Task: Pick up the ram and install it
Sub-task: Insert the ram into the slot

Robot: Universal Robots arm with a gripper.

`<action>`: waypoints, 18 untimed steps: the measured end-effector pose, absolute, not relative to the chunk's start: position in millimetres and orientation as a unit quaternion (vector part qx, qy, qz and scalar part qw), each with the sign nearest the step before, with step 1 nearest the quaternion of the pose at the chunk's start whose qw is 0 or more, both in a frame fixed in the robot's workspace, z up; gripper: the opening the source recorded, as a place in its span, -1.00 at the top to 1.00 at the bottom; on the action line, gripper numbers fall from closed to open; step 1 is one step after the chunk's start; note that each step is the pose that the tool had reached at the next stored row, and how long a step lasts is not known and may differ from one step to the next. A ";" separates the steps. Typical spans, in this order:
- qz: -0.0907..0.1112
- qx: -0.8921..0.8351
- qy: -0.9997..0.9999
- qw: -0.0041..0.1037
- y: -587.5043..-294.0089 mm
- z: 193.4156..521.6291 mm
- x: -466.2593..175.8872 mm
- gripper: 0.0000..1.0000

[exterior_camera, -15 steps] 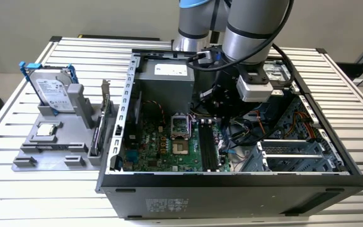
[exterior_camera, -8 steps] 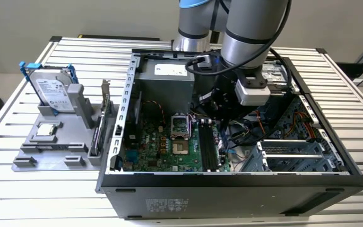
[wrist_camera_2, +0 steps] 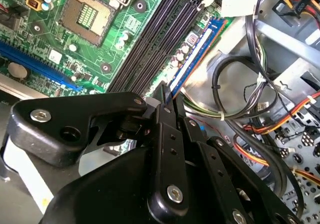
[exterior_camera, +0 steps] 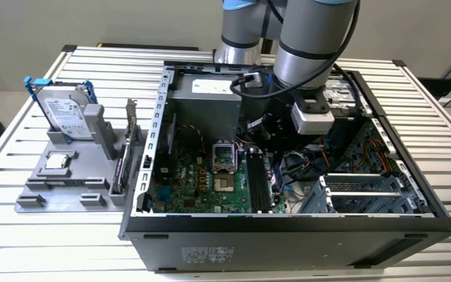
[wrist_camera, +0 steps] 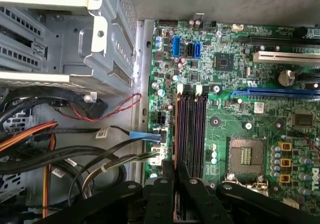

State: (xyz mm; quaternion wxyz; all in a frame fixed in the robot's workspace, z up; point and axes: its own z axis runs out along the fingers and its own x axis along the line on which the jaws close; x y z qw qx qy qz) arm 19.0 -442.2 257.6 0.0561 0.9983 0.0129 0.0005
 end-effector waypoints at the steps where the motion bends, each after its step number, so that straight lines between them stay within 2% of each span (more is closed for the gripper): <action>1: 0.000 0.998 0.012 0.057 -442.2 255.9 19.0 1.00; 18: -0.005 0.998 0.002 0.057 -442.3 235.2 17.9 1.00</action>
